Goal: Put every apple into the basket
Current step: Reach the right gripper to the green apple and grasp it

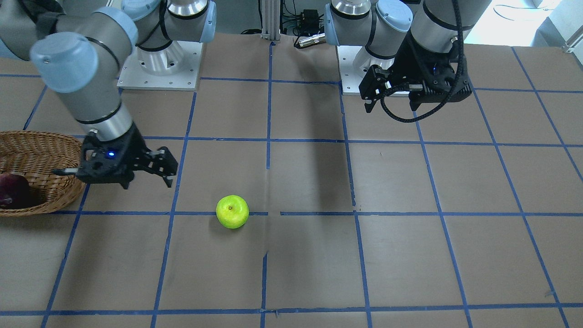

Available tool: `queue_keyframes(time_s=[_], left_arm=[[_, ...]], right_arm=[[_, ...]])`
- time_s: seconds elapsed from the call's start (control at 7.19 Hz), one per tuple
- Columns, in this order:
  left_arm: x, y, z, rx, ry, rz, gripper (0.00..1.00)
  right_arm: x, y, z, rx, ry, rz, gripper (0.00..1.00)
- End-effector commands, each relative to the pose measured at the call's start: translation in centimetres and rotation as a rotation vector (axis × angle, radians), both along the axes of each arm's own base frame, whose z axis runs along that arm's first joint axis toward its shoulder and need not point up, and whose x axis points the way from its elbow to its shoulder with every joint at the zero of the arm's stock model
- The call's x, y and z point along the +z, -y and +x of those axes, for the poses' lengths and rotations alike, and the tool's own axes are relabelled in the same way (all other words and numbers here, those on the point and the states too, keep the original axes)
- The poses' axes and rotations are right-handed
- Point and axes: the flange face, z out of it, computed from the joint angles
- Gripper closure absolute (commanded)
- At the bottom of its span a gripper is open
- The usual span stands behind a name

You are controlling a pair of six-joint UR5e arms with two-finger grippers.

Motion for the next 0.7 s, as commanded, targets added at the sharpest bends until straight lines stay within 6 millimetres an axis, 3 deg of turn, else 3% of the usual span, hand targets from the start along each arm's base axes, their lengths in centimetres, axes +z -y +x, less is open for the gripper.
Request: queue_keyframes(time_s=[0.0, 0.14, 0.28, 0.42, 0.56], left_arm=[[1.4, 0.0, 0.1, -0.005, 0.005, -0.011, 0.00], [1.0, 0.0, 1.2, -0.032, 0.105, -0.002, 0.00], [1.2, 0.7, 1.8, -0.047, 0.123, -0.012, 0.00], [0.2, 2.1, 3.4, -0.057, 0.113, 0.005, 0.00], [-0.6, 3.4, 3.5, -0.035, 0.077, -0.015, 0.00]], right_arm=[[-6.0, 1.9, 8.6, -0.065, -0.054, 0.003, 0.00], [-8.7, 2.3, 9.0, -0.056, -0.070, 0.044, 0.00], [-10.5, 2.3, 9.4, -0.045, -0.070, 0.075, 0.00], [-13.0, 2.3, 10.0, -0.037, -0.074, 0.115, 0.00], [-13.7, 2.4, 10.4, -0.027, -0.057, 0.129, 0.00]])
